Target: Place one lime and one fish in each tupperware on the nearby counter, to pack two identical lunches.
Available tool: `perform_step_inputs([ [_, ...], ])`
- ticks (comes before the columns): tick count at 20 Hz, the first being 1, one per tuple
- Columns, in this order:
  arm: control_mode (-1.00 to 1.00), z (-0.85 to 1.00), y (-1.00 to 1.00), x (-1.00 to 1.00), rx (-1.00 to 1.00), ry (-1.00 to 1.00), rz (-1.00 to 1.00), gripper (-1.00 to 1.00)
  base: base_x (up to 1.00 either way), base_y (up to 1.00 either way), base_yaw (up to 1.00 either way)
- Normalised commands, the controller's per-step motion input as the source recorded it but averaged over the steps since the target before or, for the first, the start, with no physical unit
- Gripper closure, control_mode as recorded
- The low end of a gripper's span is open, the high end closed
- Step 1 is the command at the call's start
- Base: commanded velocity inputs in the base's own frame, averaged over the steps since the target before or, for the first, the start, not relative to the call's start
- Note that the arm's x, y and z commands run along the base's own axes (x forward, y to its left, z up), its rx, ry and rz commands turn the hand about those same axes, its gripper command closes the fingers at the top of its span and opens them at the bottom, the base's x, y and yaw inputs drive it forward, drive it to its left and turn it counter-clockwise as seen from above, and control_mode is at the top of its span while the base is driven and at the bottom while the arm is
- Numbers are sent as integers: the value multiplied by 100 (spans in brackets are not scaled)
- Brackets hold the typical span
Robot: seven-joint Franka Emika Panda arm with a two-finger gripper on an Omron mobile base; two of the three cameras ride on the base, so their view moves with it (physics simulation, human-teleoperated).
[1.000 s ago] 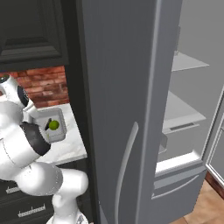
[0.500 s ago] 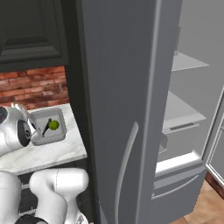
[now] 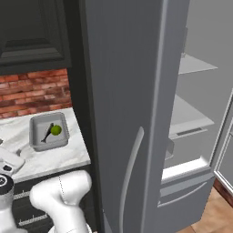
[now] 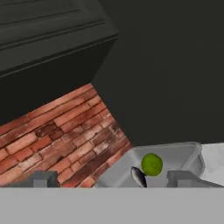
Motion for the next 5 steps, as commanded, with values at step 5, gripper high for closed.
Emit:
perform_step_inputs([
  [5,-100,63,100,-53,-21,-21,24,-100,0,0,0],
])
